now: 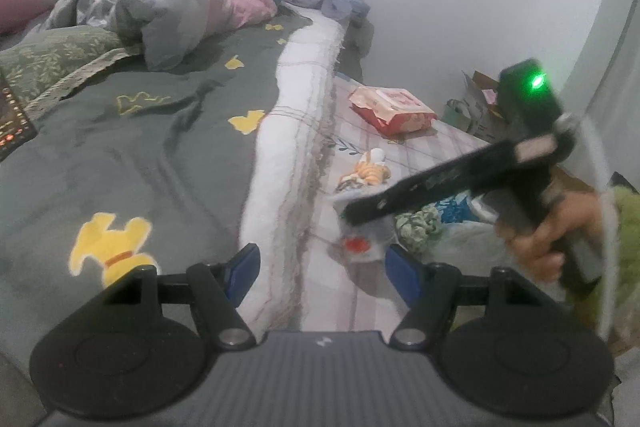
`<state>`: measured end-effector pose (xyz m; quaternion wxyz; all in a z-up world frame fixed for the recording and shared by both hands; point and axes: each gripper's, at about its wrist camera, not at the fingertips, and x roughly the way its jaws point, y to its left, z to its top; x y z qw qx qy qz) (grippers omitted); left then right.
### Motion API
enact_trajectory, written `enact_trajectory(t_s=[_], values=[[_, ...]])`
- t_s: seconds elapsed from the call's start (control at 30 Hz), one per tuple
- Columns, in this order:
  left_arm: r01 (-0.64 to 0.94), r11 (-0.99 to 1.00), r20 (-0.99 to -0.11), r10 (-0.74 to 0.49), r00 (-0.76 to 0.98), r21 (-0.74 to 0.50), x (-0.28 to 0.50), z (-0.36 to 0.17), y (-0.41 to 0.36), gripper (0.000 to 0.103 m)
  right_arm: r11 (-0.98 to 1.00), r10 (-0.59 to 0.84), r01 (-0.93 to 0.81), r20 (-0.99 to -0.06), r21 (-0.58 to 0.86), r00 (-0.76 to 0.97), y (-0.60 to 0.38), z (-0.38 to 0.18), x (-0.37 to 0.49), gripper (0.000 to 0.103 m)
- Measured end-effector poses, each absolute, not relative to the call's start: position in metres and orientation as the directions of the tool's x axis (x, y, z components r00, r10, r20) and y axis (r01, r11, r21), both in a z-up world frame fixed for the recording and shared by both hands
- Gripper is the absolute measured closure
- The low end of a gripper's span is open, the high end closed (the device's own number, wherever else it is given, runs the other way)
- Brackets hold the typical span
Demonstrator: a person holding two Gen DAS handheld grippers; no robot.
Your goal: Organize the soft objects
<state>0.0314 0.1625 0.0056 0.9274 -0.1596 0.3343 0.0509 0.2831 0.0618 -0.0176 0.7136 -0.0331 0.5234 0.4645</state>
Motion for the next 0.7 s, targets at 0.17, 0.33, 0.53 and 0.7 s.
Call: enact_trajectory(t_s=[0.17, 0.33, 0.53, 0.7], values=[[-0.213, 0.942, -0.633, 0.001, 0.774, -0.259, 0.02, 0.007, 0.168, 0.033, 0.558, 0.606, -0.746, -0.793, 0.364, 0.065, 0.082, -0.037, 0.258, 0.055], [-0.195, 0.941, -0.63, -0.025, 0.776, -0.278, 0.015, 0.004, 0.17, 0.033, 0.56, 0.602, -0.753, -0.794, 0.346, 0.084, 0.075, -0.034, 0.247, 0.054], [-0.141, 0.949, -0.634, -0.074, 0.769, -0.282, 0.018, -0.001, 0.163, 0.033, 0.581, 0.587, -0.738, -0.805, 0.344, 0.087, 0.054, -0.034, 0.233, 0.052], [-0.083, 0.953, -0.646, -0.133, 0.752, -0.293, 0.028, -0.011, 0.151, 0.033, 0.597, 0.61, -0.701, -0.788, 0.39, 0.081, 0.035, -0.029, 0.225, 0.05]])
